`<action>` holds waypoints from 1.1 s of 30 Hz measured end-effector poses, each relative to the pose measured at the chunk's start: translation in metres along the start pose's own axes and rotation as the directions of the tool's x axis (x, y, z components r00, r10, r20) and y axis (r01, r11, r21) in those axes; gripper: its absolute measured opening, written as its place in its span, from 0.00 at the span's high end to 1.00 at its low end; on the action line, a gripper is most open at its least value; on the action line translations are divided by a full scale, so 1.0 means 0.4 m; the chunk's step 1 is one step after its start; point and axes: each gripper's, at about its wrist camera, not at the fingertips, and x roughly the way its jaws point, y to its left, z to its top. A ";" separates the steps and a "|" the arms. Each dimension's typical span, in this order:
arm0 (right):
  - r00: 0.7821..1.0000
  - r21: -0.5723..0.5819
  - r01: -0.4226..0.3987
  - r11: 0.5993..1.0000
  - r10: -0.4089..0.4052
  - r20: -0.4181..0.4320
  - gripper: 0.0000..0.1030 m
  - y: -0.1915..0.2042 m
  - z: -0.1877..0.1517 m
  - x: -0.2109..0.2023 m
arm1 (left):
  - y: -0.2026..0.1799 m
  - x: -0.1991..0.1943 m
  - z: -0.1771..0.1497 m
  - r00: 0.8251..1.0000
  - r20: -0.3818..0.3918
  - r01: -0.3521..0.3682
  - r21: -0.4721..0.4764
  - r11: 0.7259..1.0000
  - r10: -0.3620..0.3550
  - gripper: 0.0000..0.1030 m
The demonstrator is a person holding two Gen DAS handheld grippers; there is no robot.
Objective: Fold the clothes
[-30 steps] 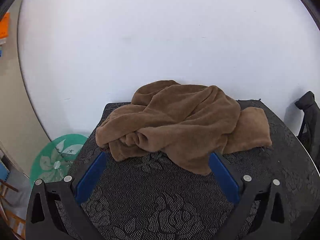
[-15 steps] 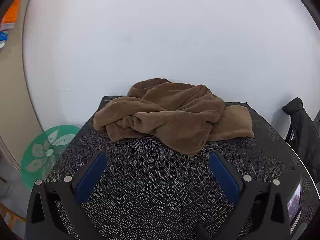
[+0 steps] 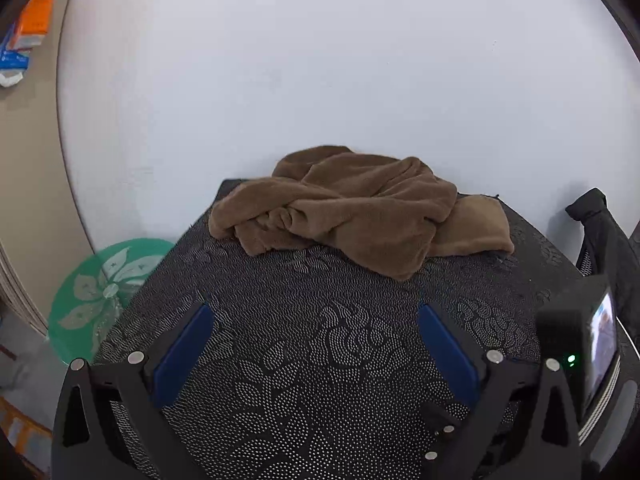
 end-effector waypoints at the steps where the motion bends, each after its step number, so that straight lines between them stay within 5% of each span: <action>1: 1.000 0.000 0.000 1.000 0.000 0.000 0.00 0.000 0.000 0.000 | 0.002 0.008 -0.004 1.000 -0.010 0.005 -0.007 1.000 -0.006 0.00; 13: 1.000 0.000 0.000 1.000 0.000 0.000 0.00 0.000 0.000 0.001 | 0.025 0.108 0.027 0.995 -0.086 -0.050 -0.029 0.998 0.048 0.00; 23: 0.997 -0.050 -0.082 0.995 0.082 0.006 0.00 -0.023 -0.011 -0.010 | 0.079 0.175 0.033 0.984 -0.111 -0.147 -0.044 0.988 0.141 0.00; 27: 0.972 0.028 -0.228 0.973 0.226 0.070 0.00 -0.092 -0.002 -0.028 | 0.134 0.163 0.025 0.990 -0.120 -0.099 -0.156 0.983 0.080 0.00; 33: 0.960 0.014 -0.074 0.997 0.067 0.273 0.00 -0.201 0.130 -0.103 | 0.169 0.162 0.007 0.980 -0.172 -0.136 -0.233 0.963 0.097 0.00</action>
